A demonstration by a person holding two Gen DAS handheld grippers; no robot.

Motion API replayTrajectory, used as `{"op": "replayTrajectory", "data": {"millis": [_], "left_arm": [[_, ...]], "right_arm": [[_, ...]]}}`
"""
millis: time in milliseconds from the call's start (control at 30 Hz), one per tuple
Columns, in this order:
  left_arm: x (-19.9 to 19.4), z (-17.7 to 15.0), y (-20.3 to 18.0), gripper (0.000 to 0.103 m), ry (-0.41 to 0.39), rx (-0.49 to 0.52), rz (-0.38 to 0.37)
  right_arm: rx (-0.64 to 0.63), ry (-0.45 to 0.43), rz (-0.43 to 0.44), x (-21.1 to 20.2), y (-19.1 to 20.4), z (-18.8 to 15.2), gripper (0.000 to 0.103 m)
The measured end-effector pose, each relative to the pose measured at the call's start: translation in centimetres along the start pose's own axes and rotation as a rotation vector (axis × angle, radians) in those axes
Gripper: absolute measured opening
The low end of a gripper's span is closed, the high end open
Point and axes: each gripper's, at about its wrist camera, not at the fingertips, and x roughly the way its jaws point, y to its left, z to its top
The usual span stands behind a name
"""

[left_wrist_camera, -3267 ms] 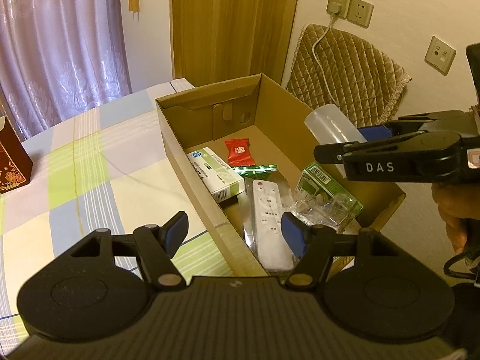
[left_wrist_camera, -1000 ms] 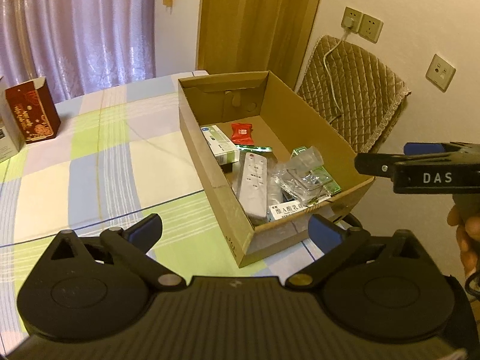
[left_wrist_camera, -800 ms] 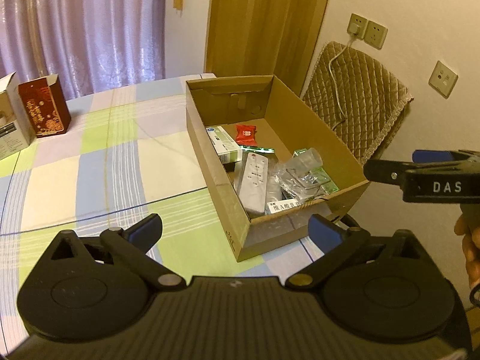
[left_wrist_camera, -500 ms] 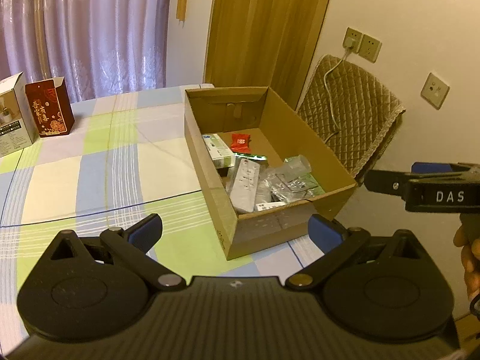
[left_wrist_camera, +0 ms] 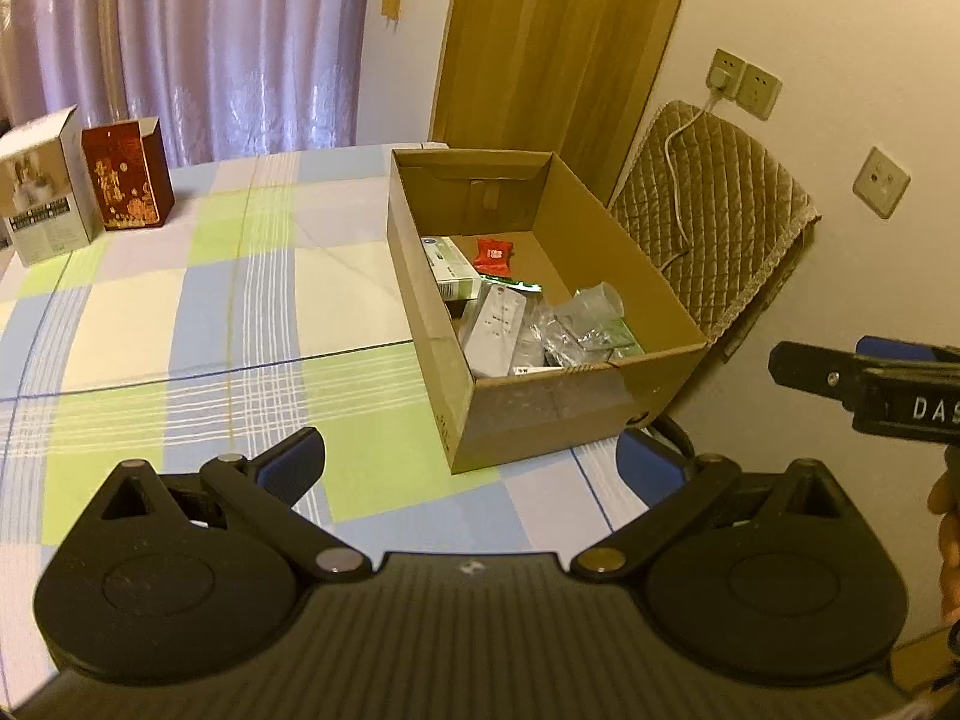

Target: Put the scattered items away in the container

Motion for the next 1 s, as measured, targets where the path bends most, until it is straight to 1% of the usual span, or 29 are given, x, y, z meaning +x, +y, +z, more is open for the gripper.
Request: {"op": "replayTrajectory", "data": {"millis": [400, 700, 1000], "left_arm": [[-0.3, -0.8, -0.5, 0.102, 0.014, -0.012, 0.020], [0.1, -1.1, -0.6, 0.102, 0.039, -0.028, 0.024], [0.4, -1.2, -0.8, 0.102, 0.044, -0.025, 0.047]], "right_arm": [[0.040, 0.021, -0.006, -0.9, -0.3, -1.4, 0.103], [0.029, 0.036, -0.008, -0.8, -0.2, -1.5, 0.103], [0.026, 0.053, -0.005, -0.3, -0.2, -2.0, 0.103]]}}
